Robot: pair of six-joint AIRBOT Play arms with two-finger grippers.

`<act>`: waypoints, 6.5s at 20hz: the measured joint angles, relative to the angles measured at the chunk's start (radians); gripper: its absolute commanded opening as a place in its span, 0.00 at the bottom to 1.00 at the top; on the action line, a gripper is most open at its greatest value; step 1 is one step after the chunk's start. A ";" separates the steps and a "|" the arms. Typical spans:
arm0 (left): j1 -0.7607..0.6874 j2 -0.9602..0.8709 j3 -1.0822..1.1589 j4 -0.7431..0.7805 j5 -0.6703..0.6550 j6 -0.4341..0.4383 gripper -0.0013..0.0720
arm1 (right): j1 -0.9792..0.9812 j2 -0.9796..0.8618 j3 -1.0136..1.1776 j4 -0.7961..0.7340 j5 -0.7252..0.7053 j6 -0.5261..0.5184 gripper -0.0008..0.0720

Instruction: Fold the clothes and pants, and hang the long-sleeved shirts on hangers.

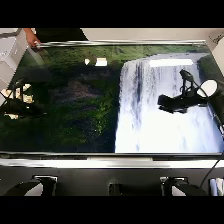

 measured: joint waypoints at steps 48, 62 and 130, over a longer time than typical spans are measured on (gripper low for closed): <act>0.516 -0.772 0.704 0.155 0.113 -0.265 0.97 | 0.000 -0.002 -0.003 -0.342 0.053 0.167 0.93; 0.303 -0.282 0.709 -0.315 0.248 0.077 0.06 | 0.000 0.000 0.280 -0.424 0.031 0.158 0.93; -0.290 -0.104 -0.113 -0.579 0.441 0.311 0.06 | -0.095 -0.016 -0.098 -0.114 0.021 -0.063 0.05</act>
